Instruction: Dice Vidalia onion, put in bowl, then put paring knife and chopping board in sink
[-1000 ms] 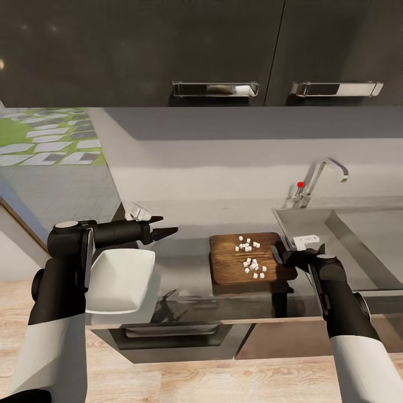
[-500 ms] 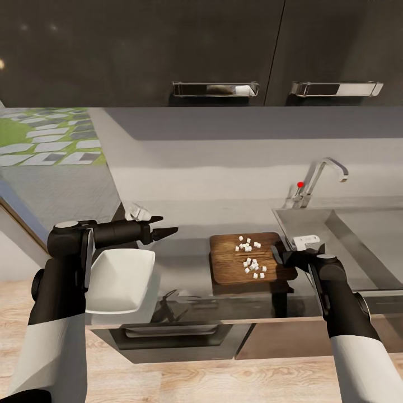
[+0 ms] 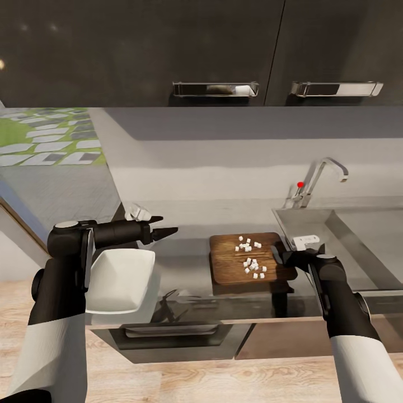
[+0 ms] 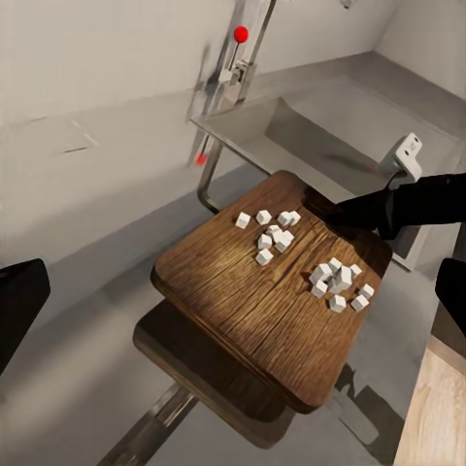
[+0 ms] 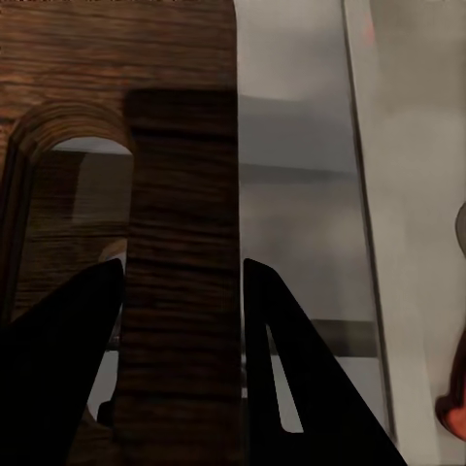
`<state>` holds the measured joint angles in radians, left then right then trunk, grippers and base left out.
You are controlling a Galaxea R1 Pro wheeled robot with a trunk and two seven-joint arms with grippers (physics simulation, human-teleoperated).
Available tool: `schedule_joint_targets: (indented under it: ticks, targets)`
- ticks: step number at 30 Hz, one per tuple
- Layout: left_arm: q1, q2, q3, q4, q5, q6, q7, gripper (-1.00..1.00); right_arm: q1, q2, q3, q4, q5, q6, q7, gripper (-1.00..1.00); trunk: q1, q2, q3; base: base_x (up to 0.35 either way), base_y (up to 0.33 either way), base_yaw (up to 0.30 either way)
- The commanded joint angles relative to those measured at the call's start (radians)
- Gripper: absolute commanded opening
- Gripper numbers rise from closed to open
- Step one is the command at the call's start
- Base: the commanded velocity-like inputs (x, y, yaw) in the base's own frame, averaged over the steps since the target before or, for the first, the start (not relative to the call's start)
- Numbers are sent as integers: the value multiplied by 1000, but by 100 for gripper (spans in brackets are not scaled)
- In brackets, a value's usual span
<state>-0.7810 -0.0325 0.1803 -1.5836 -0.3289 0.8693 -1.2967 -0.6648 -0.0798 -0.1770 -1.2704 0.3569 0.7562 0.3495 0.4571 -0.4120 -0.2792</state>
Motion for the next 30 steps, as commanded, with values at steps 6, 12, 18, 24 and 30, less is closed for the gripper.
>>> schedule_joint_targets:
  ticks: [6,12,18,24,30]
  targets:
    - [-1,-1,2,-1,-10,10,-10,100,-1,0,2,-1,10,3,9,-100,1,-2,-2,0,0,0]
    - [-1,-1,2,-1,-10,10,-10,100,-1,0,2,-1,10,3,9,-100,1,-2,-2,0,0,0]
    - [-1,-1,2,-1,-10,10,-10,100,-1,0,2,-1,10,3,9,-100,1,-2,-2,0,0,0]
    - [-1,-1,2,-1,-10,10,-10,100,-1,0,2,-2,10,3,9,-100,1,-2,2,0,0,0]
    - [-1,-1,2,-1,-10,10,-10,100,-1,0,2,-3,10,3,9,-100,1,-2,11,0,0,0]
